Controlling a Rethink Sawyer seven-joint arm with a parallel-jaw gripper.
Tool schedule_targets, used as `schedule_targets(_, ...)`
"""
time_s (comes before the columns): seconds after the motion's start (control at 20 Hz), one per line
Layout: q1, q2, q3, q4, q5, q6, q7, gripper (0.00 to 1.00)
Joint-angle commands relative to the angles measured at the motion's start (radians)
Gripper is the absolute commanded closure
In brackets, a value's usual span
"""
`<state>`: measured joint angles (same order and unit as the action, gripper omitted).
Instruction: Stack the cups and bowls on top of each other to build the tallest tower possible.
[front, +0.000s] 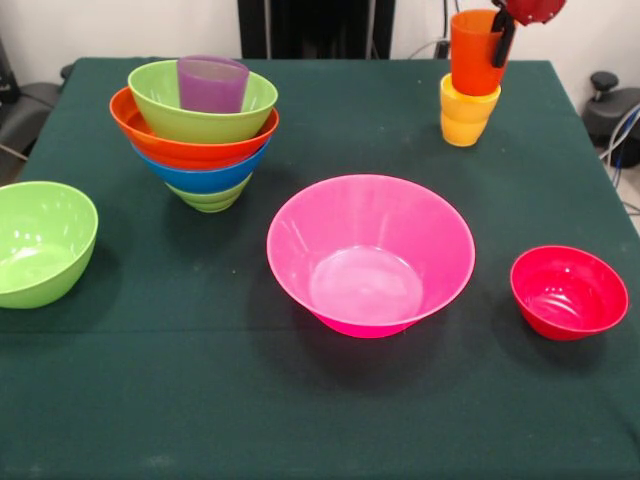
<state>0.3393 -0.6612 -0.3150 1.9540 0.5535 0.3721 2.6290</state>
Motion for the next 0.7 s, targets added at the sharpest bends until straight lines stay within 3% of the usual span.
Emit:
schedule_targets(0.05,0.036,0.035,0.04,0.027,0.044,-0.017,0.237,1.0)
schedule_targets(0.35,0.041,0.04,0.038,0.03,0.055,-0.032,0.215,1.0)
schedule_targets(0.7,-0.02,0.068,0.079,0.051,0.045,-0.119,0.166,1.0)
